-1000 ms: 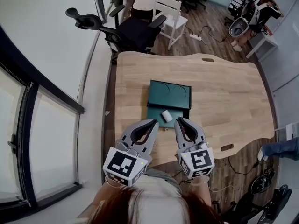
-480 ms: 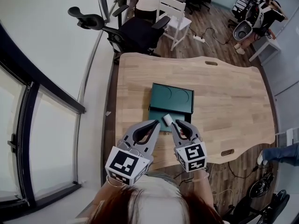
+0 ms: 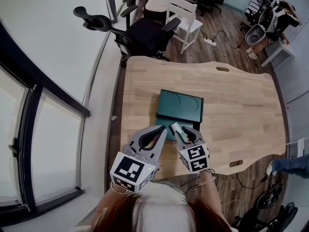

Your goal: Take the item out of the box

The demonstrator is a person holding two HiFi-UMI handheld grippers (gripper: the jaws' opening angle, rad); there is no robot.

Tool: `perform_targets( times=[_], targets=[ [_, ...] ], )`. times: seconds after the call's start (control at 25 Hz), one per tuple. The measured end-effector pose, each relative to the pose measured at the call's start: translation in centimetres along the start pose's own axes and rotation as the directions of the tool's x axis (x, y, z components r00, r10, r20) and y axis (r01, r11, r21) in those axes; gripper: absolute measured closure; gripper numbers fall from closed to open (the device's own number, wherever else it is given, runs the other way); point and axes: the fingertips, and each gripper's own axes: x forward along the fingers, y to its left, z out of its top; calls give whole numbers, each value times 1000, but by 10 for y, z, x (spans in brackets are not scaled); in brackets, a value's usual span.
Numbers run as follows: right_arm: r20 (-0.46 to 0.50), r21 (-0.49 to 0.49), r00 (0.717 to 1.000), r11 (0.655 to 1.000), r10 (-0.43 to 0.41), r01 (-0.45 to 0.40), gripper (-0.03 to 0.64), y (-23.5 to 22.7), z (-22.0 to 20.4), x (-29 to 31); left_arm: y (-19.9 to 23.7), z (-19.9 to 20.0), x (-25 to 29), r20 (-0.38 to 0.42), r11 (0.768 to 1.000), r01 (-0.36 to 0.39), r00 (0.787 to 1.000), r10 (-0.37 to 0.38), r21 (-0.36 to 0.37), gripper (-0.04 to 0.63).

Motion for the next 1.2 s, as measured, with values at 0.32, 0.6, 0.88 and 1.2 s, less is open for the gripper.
perform_targets(
  times=[0.32, 0.6, 0.88, 1.2],
  targets=[
    [-88, -8, 996, 1000, 26, -27, 471, -7, -25, 30, 7, -3, 6, -13, 1000, -12, 1000, 12, -11, 589],
    [-164, -15, 985, 998, 50, -53, 460, -11, -45, 54, 13, -6, 10, -30, 1000, -25, 999, 24, -17, 589],
    [-244, -13, 968, 998, 59, -64, 445, -19, -64, 71, 19, -7, 13, -42, 999, -41, 998, 41, -20, 589],
    [-305, 18, 949, 997, 79, -77, 440, -23, -81, 88, 25, -12, 19, -69, 998, -50, 996, 49, -23, 589]
  ],
)
